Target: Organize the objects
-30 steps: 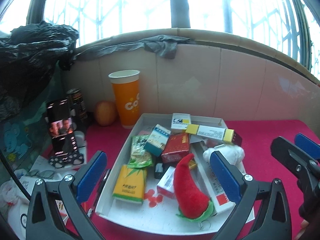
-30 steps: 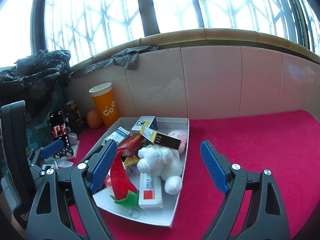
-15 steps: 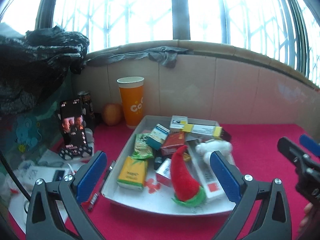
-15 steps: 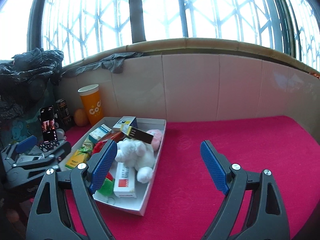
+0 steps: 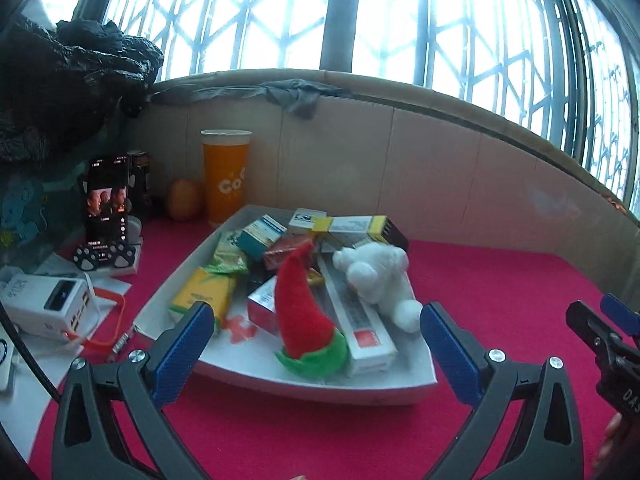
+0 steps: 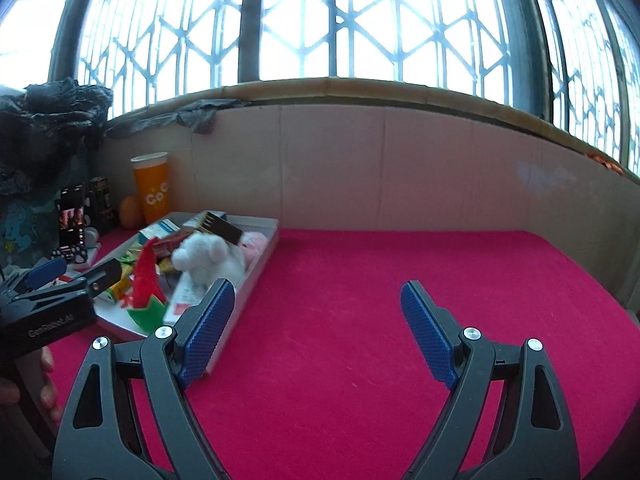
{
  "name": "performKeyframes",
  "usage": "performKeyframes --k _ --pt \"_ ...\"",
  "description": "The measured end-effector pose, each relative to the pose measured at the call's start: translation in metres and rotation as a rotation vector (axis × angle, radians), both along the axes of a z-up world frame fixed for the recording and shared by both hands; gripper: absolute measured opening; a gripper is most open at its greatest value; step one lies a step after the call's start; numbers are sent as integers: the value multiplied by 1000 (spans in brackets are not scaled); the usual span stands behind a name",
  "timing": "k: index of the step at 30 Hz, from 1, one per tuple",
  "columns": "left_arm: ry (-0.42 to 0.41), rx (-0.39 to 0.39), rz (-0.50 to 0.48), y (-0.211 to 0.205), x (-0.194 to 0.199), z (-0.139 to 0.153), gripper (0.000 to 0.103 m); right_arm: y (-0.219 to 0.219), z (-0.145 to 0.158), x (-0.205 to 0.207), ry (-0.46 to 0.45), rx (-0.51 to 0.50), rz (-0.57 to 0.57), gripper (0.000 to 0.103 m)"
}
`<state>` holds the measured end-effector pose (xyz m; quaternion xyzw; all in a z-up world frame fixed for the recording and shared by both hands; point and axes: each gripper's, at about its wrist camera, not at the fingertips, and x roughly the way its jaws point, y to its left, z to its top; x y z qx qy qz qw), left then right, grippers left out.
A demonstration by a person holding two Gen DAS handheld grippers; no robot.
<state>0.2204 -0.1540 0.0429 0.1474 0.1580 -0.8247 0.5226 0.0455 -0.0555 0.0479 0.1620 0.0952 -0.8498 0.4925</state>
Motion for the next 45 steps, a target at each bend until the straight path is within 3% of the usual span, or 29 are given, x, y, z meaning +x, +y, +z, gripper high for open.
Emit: performKeyframes --k 4,8,16,26,45 --pt "-77 -28 33 15 -9 -13 103 17 -6 -18 -74 -9 -42 86" --pt "-146 -51 52 25 -14 -21 103 28 -10 -23 -78 -18 -60 86" --pt "-137 -140 44 41 -13 -15 103 40 -17 -15 -68 -24 -42 86" --pt "-163 -115 53 50 -12 -17 103 52 -24 -8 -38 20 -84 86" --pt "-118 -130 63 58 -2 -16 103 86 -13 0 13 -62 -141 86"
